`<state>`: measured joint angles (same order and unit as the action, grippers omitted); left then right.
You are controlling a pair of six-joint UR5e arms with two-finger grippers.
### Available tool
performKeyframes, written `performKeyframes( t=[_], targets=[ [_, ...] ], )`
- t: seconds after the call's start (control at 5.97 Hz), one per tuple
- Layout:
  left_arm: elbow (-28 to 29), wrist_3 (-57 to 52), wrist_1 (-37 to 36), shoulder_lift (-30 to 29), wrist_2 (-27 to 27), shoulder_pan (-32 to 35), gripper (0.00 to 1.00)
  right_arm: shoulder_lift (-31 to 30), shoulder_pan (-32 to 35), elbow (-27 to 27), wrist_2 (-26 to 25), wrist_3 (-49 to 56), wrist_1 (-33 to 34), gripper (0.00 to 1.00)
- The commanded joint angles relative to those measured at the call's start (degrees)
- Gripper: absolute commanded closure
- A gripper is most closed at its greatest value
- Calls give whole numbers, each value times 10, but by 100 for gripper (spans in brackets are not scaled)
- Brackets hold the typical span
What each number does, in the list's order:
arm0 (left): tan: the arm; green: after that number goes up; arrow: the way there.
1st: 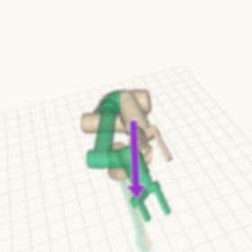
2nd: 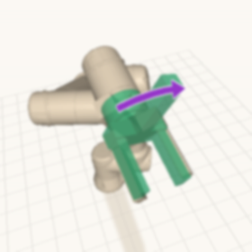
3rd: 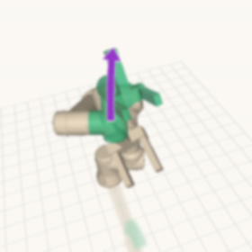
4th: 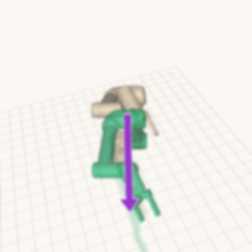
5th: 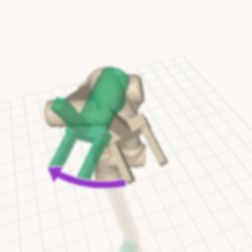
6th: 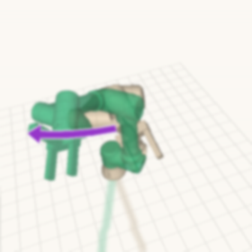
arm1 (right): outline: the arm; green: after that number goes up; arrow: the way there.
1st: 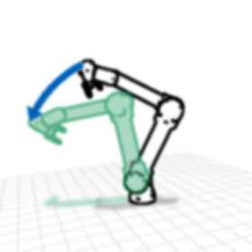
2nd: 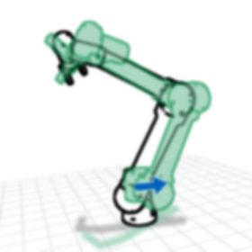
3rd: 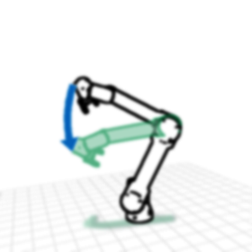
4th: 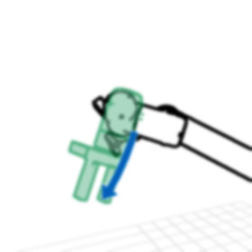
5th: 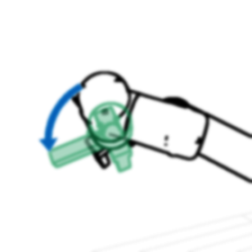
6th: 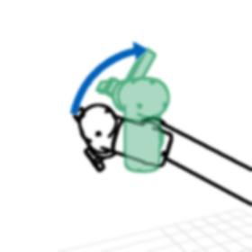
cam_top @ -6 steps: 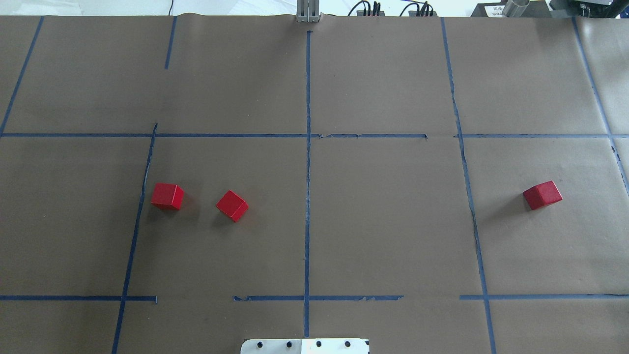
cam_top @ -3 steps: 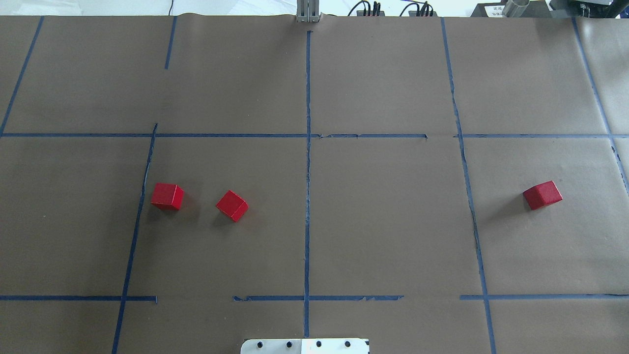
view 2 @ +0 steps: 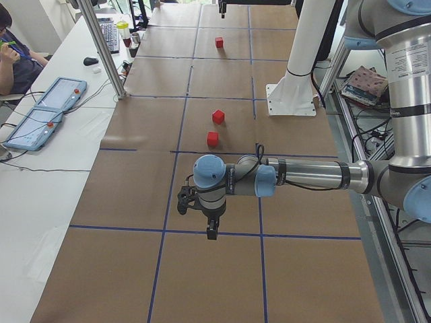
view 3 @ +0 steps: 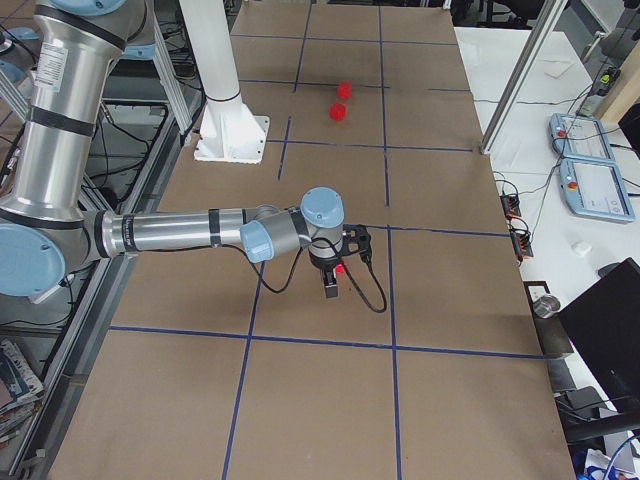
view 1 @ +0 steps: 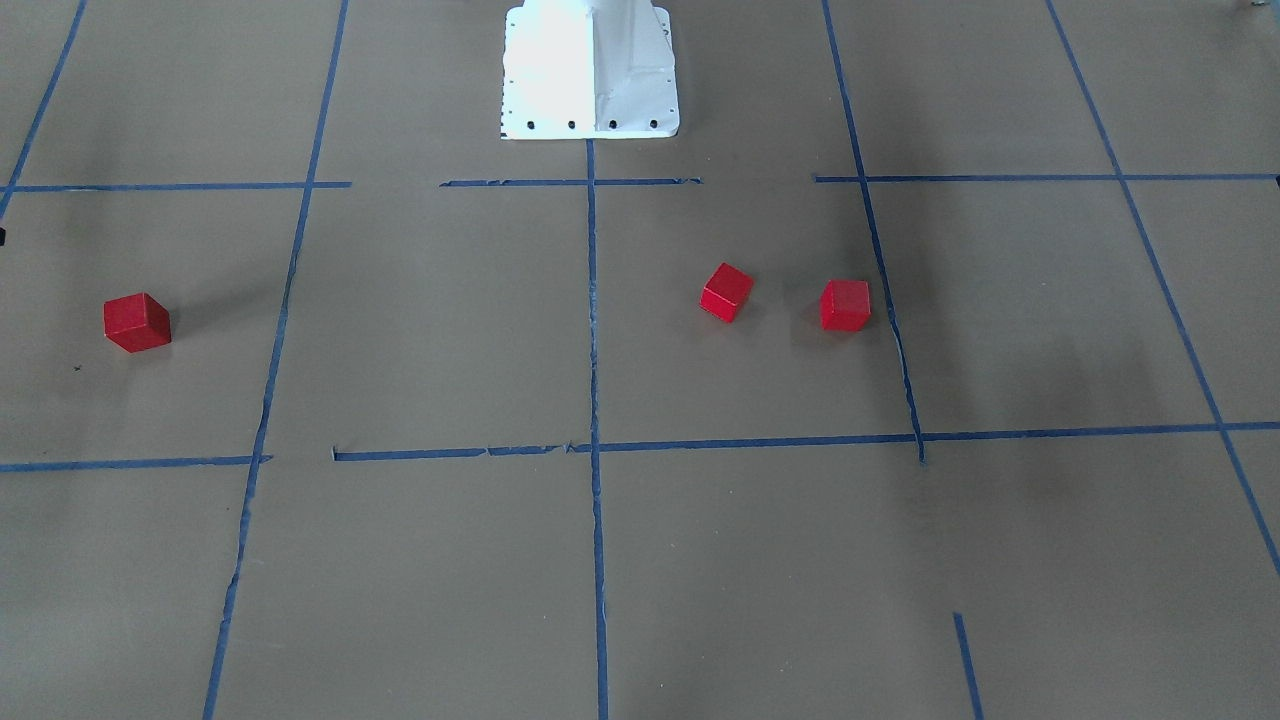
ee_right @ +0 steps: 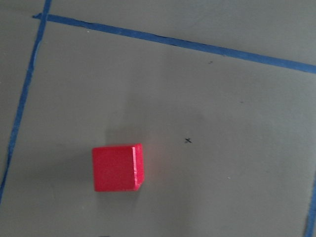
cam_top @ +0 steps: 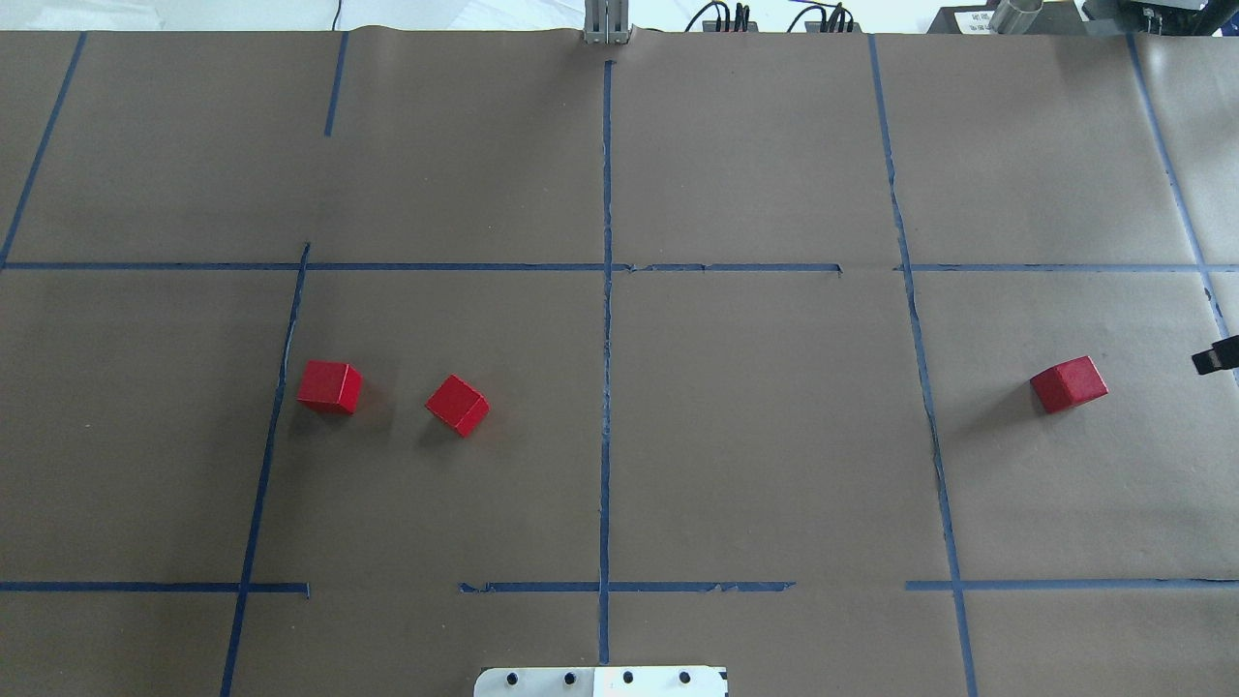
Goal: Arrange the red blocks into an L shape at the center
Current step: 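Reach the right gripper down to the lone red cube and grasp it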
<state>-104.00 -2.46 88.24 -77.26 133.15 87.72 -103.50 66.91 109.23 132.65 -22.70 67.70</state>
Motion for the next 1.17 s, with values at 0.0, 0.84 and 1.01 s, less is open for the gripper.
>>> performKeyframes(
  t=[0.0,0.84,1.01],
  targets=[
    [-1,0,0,0,0,0,0,34,-105,-2,-64,-117,-39,0],
    [-1,0,0,0,0,-1,0,79,-140,-91,-86,-93,-42,0],
    [-1,0,0,0,0,-1,0,94,-142,-119,-86,-84,-42,0]
  ],
)
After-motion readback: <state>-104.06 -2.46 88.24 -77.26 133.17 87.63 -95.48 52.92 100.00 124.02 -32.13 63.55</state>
